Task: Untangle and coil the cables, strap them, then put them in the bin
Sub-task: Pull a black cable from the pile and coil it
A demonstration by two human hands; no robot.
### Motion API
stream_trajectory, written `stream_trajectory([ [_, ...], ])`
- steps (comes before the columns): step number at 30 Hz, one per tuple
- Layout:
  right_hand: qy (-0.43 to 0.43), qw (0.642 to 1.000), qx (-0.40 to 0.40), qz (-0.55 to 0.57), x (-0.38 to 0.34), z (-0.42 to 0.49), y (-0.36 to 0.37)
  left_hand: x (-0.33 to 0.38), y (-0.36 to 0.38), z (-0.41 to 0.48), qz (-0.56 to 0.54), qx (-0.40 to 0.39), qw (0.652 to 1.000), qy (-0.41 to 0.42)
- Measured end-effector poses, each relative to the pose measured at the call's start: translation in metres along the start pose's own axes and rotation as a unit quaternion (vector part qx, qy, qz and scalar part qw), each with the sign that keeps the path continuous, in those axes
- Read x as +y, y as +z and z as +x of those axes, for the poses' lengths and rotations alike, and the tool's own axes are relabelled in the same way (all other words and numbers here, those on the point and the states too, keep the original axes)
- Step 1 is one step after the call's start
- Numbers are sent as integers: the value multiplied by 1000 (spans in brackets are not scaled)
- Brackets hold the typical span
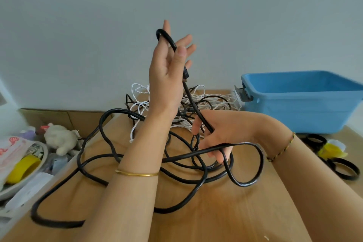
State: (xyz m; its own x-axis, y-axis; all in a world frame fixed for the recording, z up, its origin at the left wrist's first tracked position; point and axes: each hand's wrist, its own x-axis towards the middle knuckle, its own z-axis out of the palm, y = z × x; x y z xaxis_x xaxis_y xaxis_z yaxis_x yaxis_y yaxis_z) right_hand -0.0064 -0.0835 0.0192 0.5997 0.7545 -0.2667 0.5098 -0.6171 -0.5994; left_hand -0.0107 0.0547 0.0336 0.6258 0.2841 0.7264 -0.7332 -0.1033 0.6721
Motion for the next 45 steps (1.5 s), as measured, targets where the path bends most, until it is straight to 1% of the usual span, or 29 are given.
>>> stream_trajectory([
  [3, 19, 999, 36, -18, -14, -3, -17, 17, 5, 19, 34, -87, 996, -3],
  [5, 13, 996, 76, -49, -28, -9, -32, 28, 4, 36, 101, -142, 985, 7],
  [8, 3, 983, 160, -88, -42, -18, -49, 40, -1, 54, 214, -185, 959, 3],
  [10, 3, 971, 199, -131, -49, -21, -54, 46, -4, 60, 304, -213, 929, 0],
  [12, 18, 961, 213, -175, -54, -20, -57, 49, -6, 62, 400, -254, 881, -3],
  [13, 30, 954, 217, -207, -56, -20, -59, 51, -7, 62, 453, -274, 848, 1],
  [14, 47, 943, 219, -244, -57, -20, -61, 54, -9, 62, 514, -292, 806, 12],
  [16, 81, 922, 214, -314, -57, -20, -64, 60, -13, 63, 630, -321, 706, 45],
  [17, 98, 914, 211, -332, -55, -20, -66, 63, -15, 62, 663, -335, 667, 51],
  [18, 110, 908, 213, -345, -54, -20, -67, 67, -17, 61, 680, -350, 643, 46],
  [19, 117, 900, 224, -356, -52, -20, -68, 68, -19, 60, 682, -367, 632, 36],
  [20, 117, 890, 242, -368, -52, -20, -69, 68, -21, 59, 671, -386, 632, 24],
  [21, 112, 880, 262, -380, -51, -20, -70, 67, -23, 58, 650, -403, 644, 9],
  [23, 96, 862, 302, -396, -51, -19, -72, 67, -25, 56, 589, -434, 680, -47],
  [24, 89, 853, 320, -403, -51, -19, -73, 67, -26, 55, 568, -448, 686, -77],
  [27, 73, 830, 353, -426, -51, -17, -75, 69, -26, 52, 559, -474, 668, -126],
  [28, 70, 827, 360, -426, -50, -17, -76, 71, -25, 50, 543, -481, 673, -143],
  [29, 65, 831, 364, -415, -49, -18, -77, 71, -24, 50, 514, -488, 686, -165],
  [32, 53, 868, 350, -348, -38, -24, -85, 76, -27, 54, 390, -491, 735, -256],
  [34, 30, 900, 338, -272, -26, -28, -90, 79, -36, 61, 285, -488, 764, -311],
  [35, 6, 917, 339, -211, -19, -30, -90, 79, -42, 64, 228, -493, 770, -334],
  [36, -25, 930, 340, -135, -13, -32, -87, 78, -48, 66, 164, -498, 772, -359],
  [38, -81, 939, 333, 15, -1, -34, -78, 74, -54, 68, 34, -490, 765, -417],
  [39, -99, 939, 321, 74, 5, -32, -73, 71, -55, 68, -18, -481, 761, -435],
  [41, -125, 932, 290, 176, 18, -26, -63, 69, -53, 67, -113, -475, 755, -438],
  [43, -144, 912, 264, 278, 31, -19, -54, 69, -51, 72, -222, -466, 747, -420],
  [45, -142, 888, 254, 355, 44, -13, -43, 70, -51, 80, -303, -434, 746, -405],
])
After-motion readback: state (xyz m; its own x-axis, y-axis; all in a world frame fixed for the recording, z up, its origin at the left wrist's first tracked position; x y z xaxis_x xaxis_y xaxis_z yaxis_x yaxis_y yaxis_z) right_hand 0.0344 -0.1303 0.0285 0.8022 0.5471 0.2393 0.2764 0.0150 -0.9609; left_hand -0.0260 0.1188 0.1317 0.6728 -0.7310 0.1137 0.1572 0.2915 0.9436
